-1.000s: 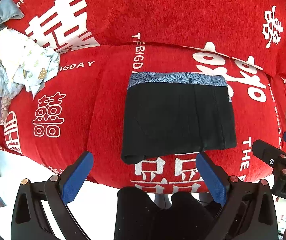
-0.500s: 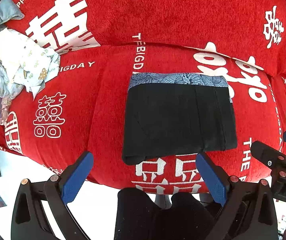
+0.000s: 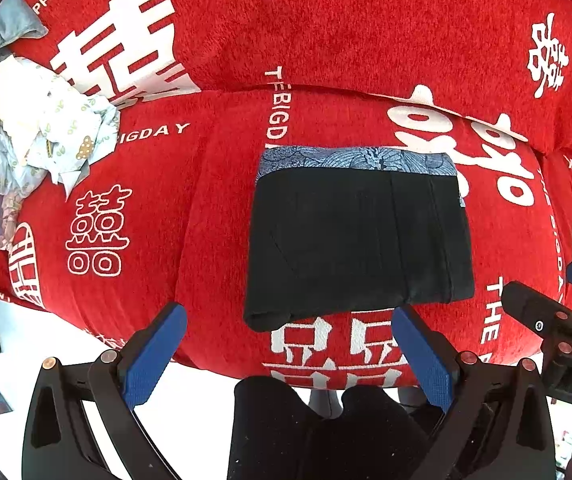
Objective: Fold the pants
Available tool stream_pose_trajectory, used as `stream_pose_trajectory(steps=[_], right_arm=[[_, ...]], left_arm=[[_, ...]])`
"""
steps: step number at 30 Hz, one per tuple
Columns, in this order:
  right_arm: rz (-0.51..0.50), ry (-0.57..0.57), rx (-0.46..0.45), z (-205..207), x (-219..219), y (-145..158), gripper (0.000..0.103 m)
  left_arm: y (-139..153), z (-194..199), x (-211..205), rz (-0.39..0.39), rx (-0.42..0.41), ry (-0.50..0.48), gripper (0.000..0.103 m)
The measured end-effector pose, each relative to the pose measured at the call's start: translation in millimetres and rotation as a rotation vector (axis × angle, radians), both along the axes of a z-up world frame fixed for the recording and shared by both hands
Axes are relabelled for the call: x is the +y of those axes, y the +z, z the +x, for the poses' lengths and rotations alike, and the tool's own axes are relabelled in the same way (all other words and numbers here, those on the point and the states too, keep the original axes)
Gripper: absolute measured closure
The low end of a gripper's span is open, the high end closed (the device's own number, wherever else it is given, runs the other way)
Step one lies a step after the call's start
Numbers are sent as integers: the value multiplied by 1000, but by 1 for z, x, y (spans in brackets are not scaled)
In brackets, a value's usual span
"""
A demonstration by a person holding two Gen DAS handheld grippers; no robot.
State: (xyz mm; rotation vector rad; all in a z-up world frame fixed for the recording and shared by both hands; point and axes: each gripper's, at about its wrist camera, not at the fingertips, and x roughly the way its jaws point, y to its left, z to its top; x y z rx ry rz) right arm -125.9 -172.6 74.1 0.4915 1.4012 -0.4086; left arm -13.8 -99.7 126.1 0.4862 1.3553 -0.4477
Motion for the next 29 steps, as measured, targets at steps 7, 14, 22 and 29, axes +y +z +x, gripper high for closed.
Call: stream_pose_trajectory(steps=[7, 14, 22, 29], right_arm=[[0, 5, 1, 1, -2, -1, 0], [0, 6, 1, 1, -2, 0, 0], [2, 5, 5, 1, -3, -2, 0], [0, 1, 4, 2, -5, -3, 0]], left_arm=[[-1, 2, 0, -1, 1, -4, 0], [-1, 4, 1, -2, 1, -3, 0], [-3, 2, 0, -9, 7, 10, 0], [-2, 3, 1, -34, 4, 12, 0]])
